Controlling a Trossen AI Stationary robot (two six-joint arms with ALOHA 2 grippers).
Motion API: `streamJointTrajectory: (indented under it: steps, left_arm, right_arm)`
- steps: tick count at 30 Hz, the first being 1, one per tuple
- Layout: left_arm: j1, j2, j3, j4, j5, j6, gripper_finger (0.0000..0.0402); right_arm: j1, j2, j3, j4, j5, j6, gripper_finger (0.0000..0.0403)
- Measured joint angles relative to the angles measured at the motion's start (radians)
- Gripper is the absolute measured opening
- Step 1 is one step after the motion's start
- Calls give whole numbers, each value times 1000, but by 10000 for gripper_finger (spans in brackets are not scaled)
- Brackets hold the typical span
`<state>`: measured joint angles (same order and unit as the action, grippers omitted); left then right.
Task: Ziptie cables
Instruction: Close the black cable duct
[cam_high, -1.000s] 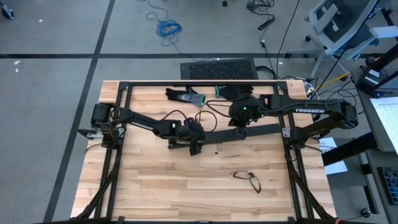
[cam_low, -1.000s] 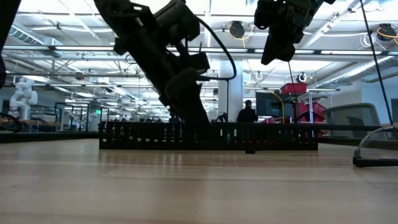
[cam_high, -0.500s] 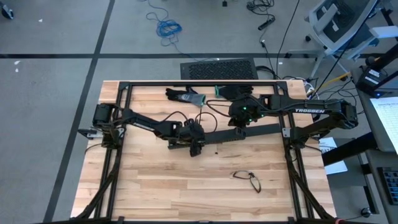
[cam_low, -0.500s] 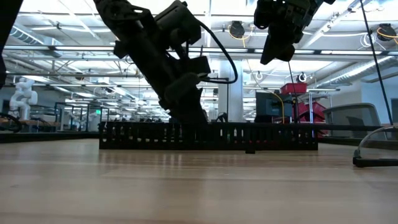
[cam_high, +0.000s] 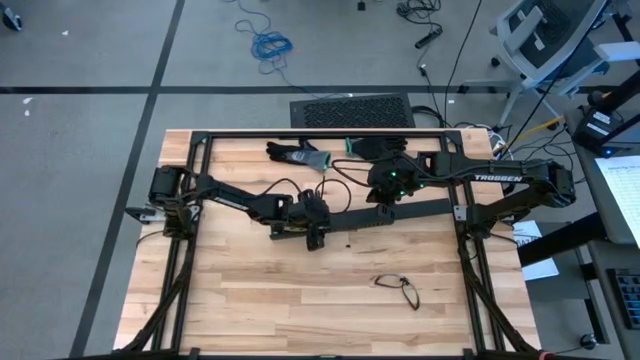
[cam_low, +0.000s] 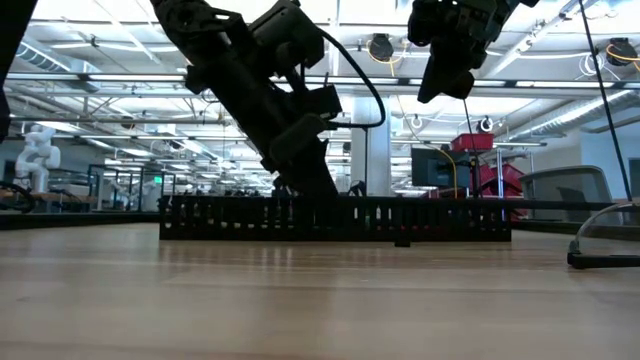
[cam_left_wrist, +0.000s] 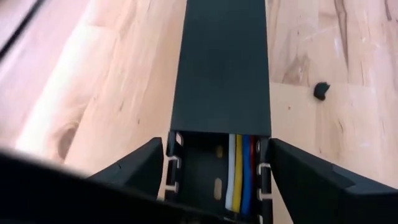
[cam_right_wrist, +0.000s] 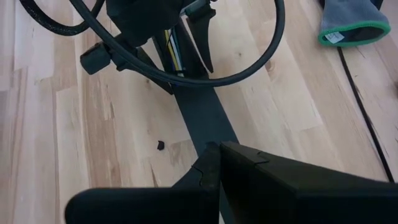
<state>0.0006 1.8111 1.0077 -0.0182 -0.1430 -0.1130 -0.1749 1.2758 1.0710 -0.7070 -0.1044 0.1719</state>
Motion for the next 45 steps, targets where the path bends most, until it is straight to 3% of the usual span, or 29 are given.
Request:
streamJointTrajectory:
  steps: [33,45]
  left_arm:
    - [61,0,0,-39,1,77,277]
    - [33,-2,2,-38,41,-10,252]
  right_arm:
    - [0,0,0,16,-2,26,0]
    - [0,0,0,26,-7,26,0]
